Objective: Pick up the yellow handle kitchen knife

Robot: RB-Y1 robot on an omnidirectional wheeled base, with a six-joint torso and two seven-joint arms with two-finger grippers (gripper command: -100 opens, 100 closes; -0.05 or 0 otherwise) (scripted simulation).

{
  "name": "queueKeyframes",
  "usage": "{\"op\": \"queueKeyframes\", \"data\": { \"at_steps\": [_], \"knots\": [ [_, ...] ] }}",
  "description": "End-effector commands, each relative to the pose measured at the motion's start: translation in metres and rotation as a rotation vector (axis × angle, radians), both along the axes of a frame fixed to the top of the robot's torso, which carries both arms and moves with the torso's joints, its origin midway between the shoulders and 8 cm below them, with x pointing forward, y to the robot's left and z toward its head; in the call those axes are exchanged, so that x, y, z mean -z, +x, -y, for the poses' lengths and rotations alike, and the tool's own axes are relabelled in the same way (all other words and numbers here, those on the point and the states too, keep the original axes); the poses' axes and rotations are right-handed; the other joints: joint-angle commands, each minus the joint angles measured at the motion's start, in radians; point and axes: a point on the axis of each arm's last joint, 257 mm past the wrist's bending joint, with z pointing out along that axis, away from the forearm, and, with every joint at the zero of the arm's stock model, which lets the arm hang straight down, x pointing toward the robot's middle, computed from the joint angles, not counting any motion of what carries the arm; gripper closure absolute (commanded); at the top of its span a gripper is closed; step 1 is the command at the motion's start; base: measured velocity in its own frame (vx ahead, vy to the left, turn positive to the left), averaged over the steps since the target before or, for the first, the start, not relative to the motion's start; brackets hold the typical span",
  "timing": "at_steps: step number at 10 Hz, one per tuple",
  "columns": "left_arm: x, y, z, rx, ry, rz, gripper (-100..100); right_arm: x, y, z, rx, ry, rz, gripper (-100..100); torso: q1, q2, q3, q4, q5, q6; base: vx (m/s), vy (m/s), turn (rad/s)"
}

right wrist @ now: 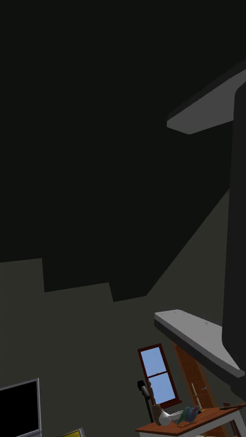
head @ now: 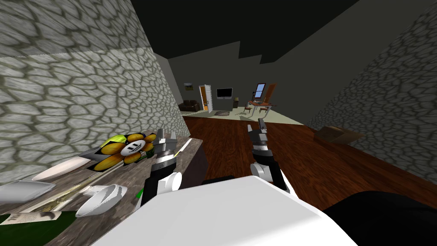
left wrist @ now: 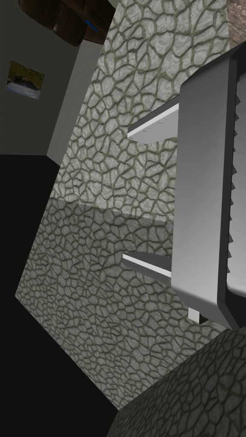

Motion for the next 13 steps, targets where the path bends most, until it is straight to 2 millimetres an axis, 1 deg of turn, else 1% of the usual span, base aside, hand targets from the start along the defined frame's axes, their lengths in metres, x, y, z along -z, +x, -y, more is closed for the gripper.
{"op": "queueKeyframes", "data": {
  "at_steps": [1, 4, 6, 7, 9, 12, 13],
  "knots": [
    [0.002, 0.003, 0.001, 0.015, 0.017, -0.015, -100, 0.000, 0.000, 0.000, 0.000, 0.000, 0.000, 0, 0.000, 0.000, 0.000, 0.000, 0.000, 0.000, -0.026, -0.066, -0.017],
    [0.009, 0.015, 0.001, 0.055, 0.046, -0.071, -100, 0.000, 0.000, 0.000, 0.000, 0.000, 0.000, 0, -0.007, 0.003, 0.002, 0.001, -0.002, 0.000, -0.048, -0.103, 0.004],
    [0.017, 0.026, -0.001, 0.085, 0.057, -0.119, -100, 0.000, 0.000, 0.000, 0.000, 0.000, 0.000, 0, -0.005, 0.002, 0.001, 0.001, -0.001, 0.000, -0.033, -0.062, 0.013],
    [0.019, 0.027, -0.001, 0.085, 0.056, -0.129, -100, 0.000, 0.000, 0.000, 0.000, 0.000, 0.000, 0, -0.004, 0.002, 0.001, 0.000, -0.001, 0.000, -0.018, -0.040, 0.004],
    [0.029, 0.040, -0.005, 0.117, 0.057, -0.190, -100, 0.000, 0.000, 0.000, 0.000, 0.000, 0.000, 0, -0.002, 0.001, 0.001, 0.000, -0.001, 0.000, -0.014, -0.040, 0.019],
    [0.040, 0.049, -0.008, 0.133, 0.052, -0.246, -100, 0.000, 0.000, 0.000, 0.000, 0.000, 0.000, 0, -0.002, 0.000, 0.000, 0.000, 0.000, 0.000, -0.003, -0.032, 0.013],
    [0.046, 0.055, -0.012, 0.149, 0.047, -0.278, -100, 0.000, 0.000, 0.000, 0.000, 0.000, 0.000, 0, -0.002, 0.000, 0.000, 0.000, 0.000, 0.000, -0.001, -0.028, 0.021]
  ]
}}
